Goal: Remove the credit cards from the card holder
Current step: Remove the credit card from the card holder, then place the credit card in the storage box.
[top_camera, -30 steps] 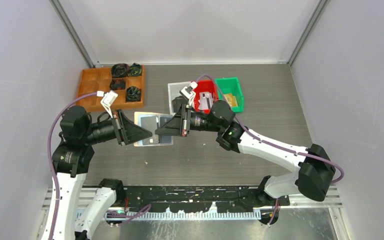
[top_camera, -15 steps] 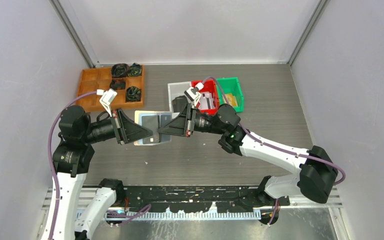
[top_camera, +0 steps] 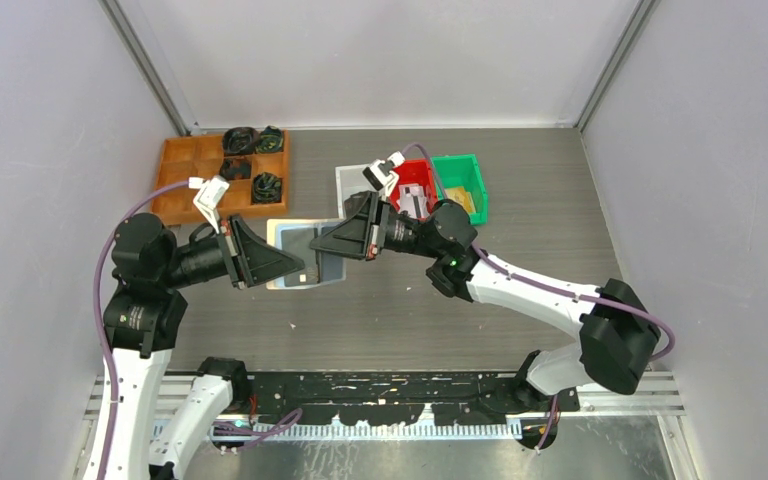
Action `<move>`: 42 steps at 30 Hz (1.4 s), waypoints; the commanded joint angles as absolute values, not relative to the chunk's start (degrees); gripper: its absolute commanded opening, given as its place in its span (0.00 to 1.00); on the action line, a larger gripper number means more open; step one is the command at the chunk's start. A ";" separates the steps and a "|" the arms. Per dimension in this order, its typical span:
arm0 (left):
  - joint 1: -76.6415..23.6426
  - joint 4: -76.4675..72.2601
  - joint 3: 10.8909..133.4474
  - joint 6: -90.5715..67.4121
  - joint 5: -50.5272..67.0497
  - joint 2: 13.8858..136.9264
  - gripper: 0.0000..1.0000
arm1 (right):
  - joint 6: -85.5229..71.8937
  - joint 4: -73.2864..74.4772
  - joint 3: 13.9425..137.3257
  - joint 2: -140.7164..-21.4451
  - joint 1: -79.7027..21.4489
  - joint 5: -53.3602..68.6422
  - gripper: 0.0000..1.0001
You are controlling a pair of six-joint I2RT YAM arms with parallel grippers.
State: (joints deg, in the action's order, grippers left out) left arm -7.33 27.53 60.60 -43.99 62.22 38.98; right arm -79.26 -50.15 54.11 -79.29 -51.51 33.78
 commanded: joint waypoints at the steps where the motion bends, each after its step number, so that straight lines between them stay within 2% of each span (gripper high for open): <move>1: -7.18 24.01 61.89 -44.82 64.00 38.36 0.00 | -83.62 -60.48 55.97 -79.33 -51.17 33.61 0.17; 5: -7.20 23.33 61.79 -45.59 63.72 38.17 0.09 | -83.89 -61.35 54.93 -78.32 -51.11 33.20 0.13; 11: -7.20 20.95 61.10 -48.30 63.71 38.00 0.13 | -82.84 -60.64 52.30 -76.31 -50.86 32.41 0.10; 19: -7.15 18.47 60.92 -51.06 63.19 38.20 0.06 | -83.52 -62.49 50.51 -75.19 -50.80 31.82 0.12; 23: -7.12 18.56 60.73 -50.80 62.68 38.31 0.00 | -83.32 -62.30 50.17 -74.34 -50.49 32.65 0.04; 26: -7.17 20.34 61.00 -48.54 62.68 38.37 0.00 | -82.99 -60.27 49.01 -71.67 -48.06 33.31 0.01; 29: -7.12 23.34 61.41 -44.82 62.08 38.37 0.00 | -80.60 -53.10 48.64 -67.55 -44.22 34.76 0.01; 35: -7.17 24.71 62.21 -42.63 62.30 38.08 0.00 | -69.37 -26.65 54.64 -62.69 -34.79 39.75 0.01; 42: -7.15 24.69 63.36 -41.47 66.00 37.14 0.00 | -46.87 4.43 67.43 -70.87 -29.44 35.28 0.01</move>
State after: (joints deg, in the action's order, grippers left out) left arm -7.38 26.41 60.64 -43.18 62.78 38.44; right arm -62.46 -16.34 60.51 -65.69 -30.39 37.54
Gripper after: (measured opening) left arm 0.079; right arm 0.045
